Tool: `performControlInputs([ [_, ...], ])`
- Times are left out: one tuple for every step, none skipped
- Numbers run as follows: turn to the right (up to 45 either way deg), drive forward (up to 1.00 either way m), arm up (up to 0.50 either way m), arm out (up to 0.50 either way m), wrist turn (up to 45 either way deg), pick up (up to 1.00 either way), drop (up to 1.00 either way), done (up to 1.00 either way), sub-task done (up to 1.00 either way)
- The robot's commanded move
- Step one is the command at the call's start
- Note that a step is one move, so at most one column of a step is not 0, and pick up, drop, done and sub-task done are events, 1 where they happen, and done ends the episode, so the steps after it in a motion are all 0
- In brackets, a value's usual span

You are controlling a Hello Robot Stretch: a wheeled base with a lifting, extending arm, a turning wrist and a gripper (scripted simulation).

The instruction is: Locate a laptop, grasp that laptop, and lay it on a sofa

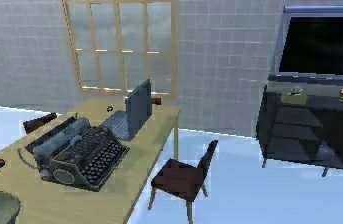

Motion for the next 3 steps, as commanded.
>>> performControlInputs([
  [45.0,0.0,0.0,0.0,0.0,0.0,0.0,0.0,0.0],
  [42.0,0.0,0.0,0.0,0.0,0.0,0.0,0.0,0.0],
  [0.0,0.25,0.0,0.0,0.0,0.0,0.0,0.0,0.0],
])
